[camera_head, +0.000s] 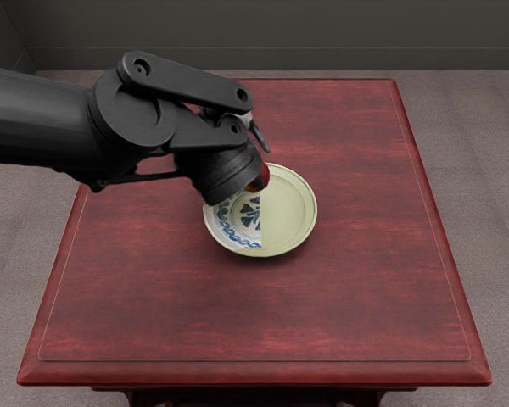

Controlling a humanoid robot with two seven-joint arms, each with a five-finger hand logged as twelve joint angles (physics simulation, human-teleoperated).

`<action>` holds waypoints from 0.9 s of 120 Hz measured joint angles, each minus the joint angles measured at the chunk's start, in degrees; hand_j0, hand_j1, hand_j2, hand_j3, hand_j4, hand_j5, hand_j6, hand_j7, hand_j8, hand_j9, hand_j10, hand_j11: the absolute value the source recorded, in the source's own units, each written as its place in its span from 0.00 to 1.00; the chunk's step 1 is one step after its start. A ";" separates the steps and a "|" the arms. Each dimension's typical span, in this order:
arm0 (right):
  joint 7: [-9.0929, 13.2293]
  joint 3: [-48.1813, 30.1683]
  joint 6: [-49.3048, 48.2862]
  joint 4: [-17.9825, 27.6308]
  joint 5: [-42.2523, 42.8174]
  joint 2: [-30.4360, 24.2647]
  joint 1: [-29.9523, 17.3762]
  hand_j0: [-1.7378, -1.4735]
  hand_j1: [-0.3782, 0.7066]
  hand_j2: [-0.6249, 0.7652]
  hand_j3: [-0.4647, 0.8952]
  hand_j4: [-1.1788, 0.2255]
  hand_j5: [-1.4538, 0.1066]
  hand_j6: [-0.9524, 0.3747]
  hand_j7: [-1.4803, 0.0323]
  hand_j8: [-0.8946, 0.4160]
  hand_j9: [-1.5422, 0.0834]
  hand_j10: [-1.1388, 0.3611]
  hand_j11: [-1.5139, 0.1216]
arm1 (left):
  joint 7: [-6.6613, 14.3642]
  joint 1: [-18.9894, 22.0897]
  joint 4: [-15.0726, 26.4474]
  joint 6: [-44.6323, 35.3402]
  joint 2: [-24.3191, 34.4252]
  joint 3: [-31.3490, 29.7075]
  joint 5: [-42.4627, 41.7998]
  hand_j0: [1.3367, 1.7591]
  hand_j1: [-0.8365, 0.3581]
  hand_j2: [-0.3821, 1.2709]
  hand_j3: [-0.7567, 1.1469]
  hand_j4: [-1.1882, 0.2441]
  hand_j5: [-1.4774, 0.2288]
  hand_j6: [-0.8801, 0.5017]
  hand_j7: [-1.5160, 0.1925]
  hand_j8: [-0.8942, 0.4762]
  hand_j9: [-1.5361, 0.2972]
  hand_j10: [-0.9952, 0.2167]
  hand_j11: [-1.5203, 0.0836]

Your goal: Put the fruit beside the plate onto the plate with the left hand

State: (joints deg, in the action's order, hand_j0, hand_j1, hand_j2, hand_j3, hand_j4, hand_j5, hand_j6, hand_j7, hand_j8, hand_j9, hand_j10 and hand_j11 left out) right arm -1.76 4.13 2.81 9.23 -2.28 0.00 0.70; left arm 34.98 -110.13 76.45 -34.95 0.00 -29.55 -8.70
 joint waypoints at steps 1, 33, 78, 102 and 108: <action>0.00 0.00 0.00 0.00 0.00 0.00 0.00 0.30 0.07 0.44 0.34 0.81 0.90 0.69 0.95 0.65 0.92 0.73 0.90 | 0.00 0.00 -0.05 0.00 0.00 0.05 0.03 0.75 0.41 0.62 0.40 0.36 0.32 0.31 0.35 0.35 0.34 0.29 0.38; 0.00 0.00 0.00 0.00 0.00 0.00 0.00 0.30 0.07 0.44 0.34 0.81 0.90 0.69 0.95 0.65 0.92 0.73 0.90 | 0.02 2.77 -2.22 -0.05 0.00 2.53 0.34 0.76 0.66 0.36 0.40 0.58 0.58 0.42 0.60 0.44 0.58 0.53 0.65; 0.00 0.00 0.00 0.00 0.00 0.00 0.00 0.30 0.07 0.44 0.34 0.81 0.90 0.69 0.95 0.65 0.92 0.73 0.90 | 0.02 9.09 -2.73 -0.05 10.13 17.47 2.04 0.76 0.73 0.28 0.40 0.65 0.66 0.45 0.69 0.47 0.65 0.60 0.73; 0.00 0.00 0.00 0.00 0.00 0.00 0.00 0.30 0.07 0.44 0.34 0.81 0.90 0.69 0.95 0.65 0.92 0.73 0.90 | 0.02 22.19 -0.63 8.46 33.89 32.61 7.38 0.76 0.74 0.27 0.40 0.65 0.67 0.46 0.70 0.47 0.66 0.61 0.74; 0.00 0.00 0.00 0.00 0.00 0.00 0.00 0.30 0.07 0.44 0.34 0.81 0.90 0.69 0.95 0.65 0.92 0.73 0.90 | 0.02 25.39 -0.43 14.39 37.20 36.10 7.88 0.76 0.74 0.27 0.40 0.66 0.67 0.46 0.70 0.47 0.66 0.61 0.74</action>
State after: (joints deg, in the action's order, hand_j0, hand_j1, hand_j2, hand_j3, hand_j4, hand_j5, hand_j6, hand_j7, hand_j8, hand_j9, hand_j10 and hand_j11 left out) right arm -1.76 4.13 2.81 9.23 -2.28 0.00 0.70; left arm 35.00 -84.74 76.02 -20.56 37.20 6.55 -0.82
